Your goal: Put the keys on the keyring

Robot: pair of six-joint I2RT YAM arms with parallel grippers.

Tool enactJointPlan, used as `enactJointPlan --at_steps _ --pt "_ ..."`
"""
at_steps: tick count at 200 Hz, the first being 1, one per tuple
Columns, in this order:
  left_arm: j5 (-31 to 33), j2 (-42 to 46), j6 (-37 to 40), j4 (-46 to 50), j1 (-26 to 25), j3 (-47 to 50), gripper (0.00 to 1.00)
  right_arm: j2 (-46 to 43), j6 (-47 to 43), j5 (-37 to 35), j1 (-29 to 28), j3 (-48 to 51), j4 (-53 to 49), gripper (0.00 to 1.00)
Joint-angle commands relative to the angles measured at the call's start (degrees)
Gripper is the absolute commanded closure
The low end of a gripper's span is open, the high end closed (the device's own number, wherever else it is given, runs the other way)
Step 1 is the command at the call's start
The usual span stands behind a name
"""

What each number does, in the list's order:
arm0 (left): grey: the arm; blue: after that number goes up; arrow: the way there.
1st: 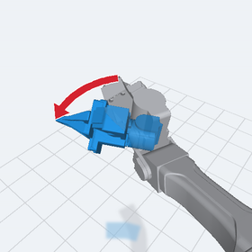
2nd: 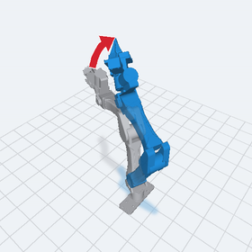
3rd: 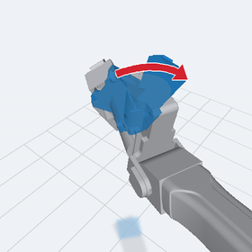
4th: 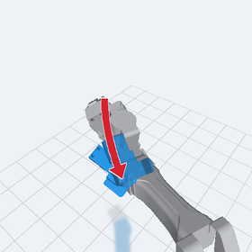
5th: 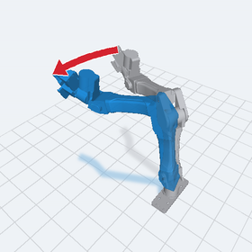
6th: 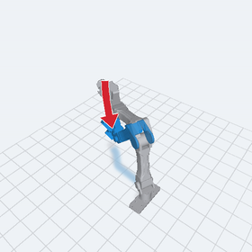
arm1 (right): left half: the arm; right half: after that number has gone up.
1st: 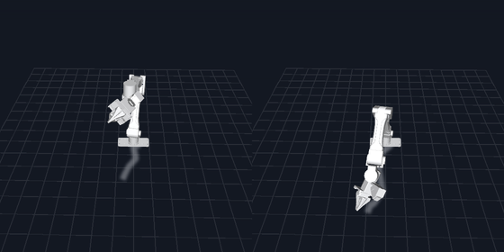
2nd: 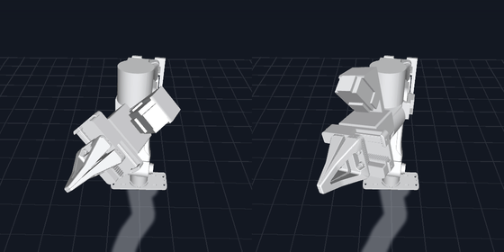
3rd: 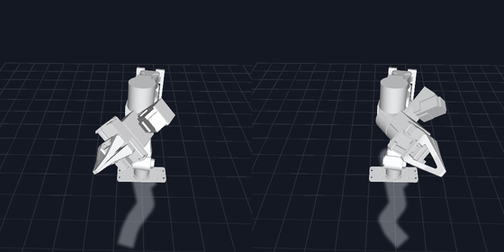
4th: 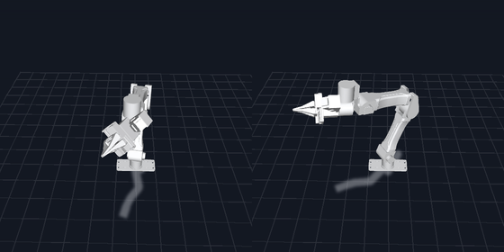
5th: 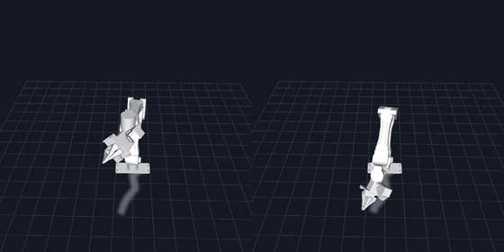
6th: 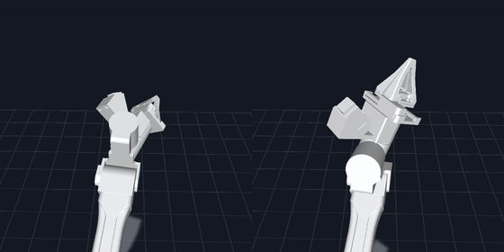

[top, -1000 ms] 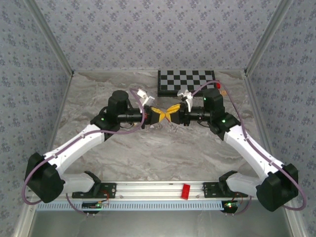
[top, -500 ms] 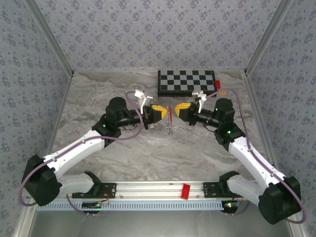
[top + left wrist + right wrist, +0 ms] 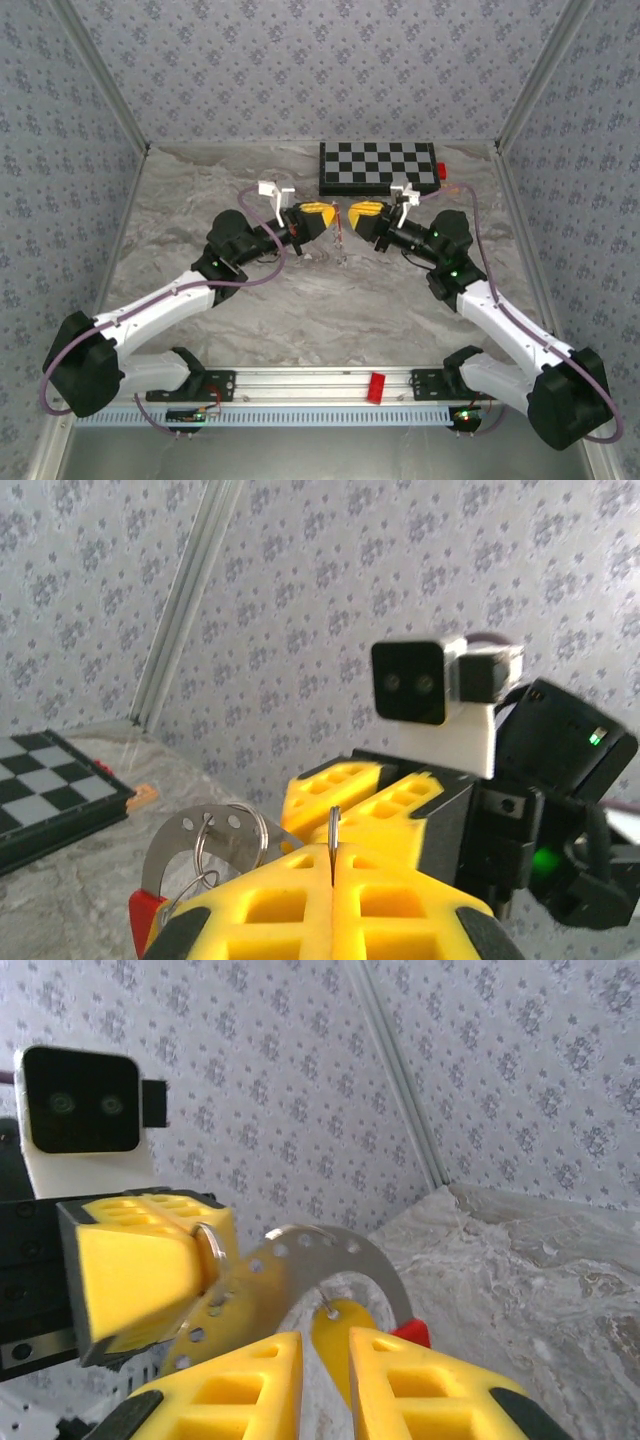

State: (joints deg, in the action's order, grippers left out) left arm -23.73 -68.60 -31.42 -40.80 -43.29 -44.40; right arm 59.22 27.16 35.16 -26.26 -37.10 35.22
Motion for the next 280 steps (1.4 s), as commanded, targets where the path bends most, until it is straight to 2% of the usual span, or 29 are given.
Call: enactJointPlan --at_steps 1,48,80,132,280 --pt "1.0 0.7 -2.0 -6.9 -0.8 -0.5 1.00 0.7 5.0 -2.0 -0.2 0.5 8.9 0.81" --pt "2.6 0.6 -3.1 -8.9 -0.9 0.2 1.00 3.1 11.0 -1.5 -0.6 2.1 19.1 0.75" --pt "2.0 -0.1 -3.8 -9.2 -1.0 -0.4 1.00 4.7 11.7 -1.4 -2.3 2.6 24.2 0.75" --pt "1.9 -0.3 -3.5 -8.8 -1.1 -0.2 1.00 6.2 9.8 -1.1 -5.0 1.2 24.4 0.75" --pt "0.6 -0.9 -3.4 -8.0 -1.2 -0.4 1.00 7.3 10.6 -2.3 -5.2 0.5 27.2 0.75"
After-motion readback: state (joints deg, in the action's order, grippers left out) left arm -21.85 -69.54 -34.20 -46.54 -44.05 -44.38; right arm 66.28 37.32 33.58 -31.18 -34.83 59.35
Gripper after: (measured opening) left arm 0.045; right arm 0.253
